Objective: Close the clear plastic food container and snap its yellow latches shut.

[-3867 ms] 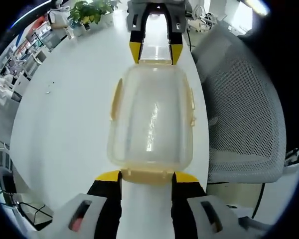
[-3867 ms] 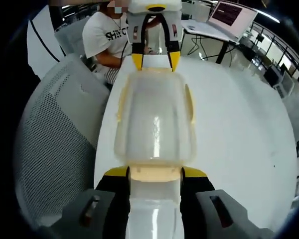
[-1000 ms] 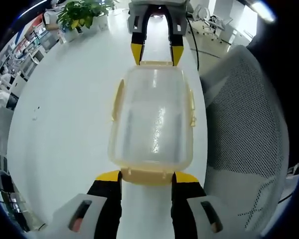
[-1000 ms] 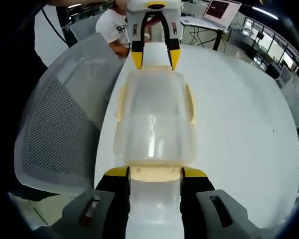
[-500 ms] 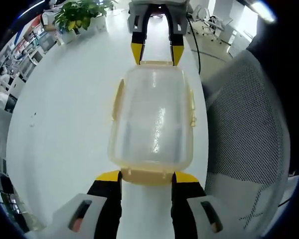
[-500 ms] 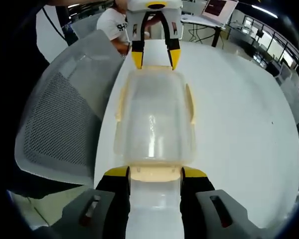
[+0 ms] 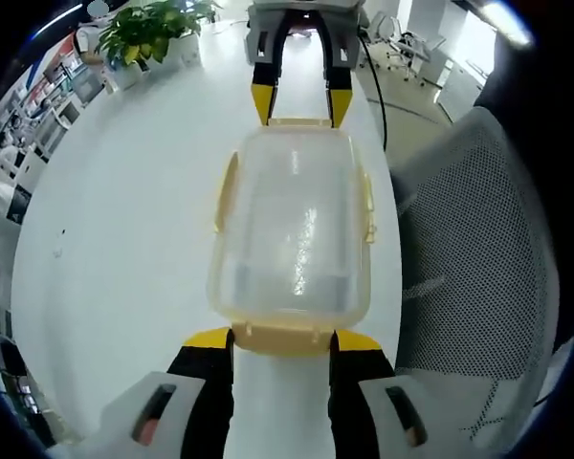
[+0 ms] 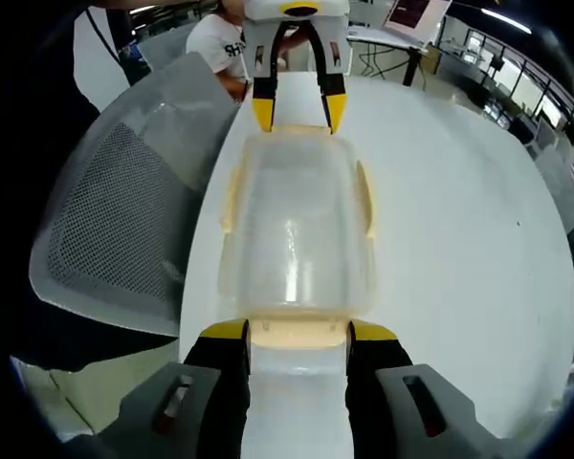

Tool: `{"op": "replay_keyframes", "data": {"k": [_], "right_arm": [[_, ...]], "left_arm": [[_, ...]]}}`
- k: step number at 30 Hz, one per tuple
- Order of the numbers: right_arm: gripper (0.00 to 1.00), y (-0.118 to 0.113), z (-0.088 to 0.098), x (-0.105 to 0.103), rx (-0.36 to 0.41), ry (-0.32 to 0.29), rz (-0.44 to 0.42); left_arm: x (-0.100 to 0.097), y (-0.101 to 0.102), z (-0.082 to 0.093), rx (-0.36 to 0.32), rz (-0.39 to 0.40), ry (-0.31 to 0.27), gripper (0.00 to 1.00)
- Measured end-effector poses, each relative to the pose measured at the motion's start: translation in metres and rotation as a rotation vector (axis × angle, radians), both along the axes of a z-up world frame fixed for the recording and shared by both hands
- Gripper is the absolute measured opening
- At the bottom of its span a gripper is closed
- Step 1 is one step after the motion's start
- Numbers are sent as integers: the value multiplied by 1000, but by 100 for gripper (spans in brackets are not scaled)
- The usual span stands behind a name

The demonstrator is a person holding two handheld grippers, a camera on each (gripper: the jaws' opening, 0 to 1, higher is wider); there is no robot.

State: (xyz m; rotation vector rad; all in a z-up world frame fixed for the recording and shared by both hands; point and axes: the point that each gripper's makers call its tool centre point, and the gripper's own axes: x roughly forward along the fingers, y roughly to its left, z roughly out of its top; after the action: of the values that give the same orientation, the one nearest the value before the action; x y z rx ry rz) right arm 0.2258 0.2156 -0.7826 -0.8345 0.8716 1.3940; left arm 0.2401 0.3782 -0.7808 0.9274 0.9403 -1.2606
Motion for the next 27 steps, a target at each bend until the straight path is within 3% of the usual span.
{"op": "replay_keyframes", "data": {"k": [14,27], "right_arm": [[35,-21,-1,-2,-22,-11,-4],[35,-30,1,-1,-36,-31,1]], "left_arm": [[-3,-22,-1,-16,-7,-7,33],[-3,-30,-2,-33,2,-15,33]]}}
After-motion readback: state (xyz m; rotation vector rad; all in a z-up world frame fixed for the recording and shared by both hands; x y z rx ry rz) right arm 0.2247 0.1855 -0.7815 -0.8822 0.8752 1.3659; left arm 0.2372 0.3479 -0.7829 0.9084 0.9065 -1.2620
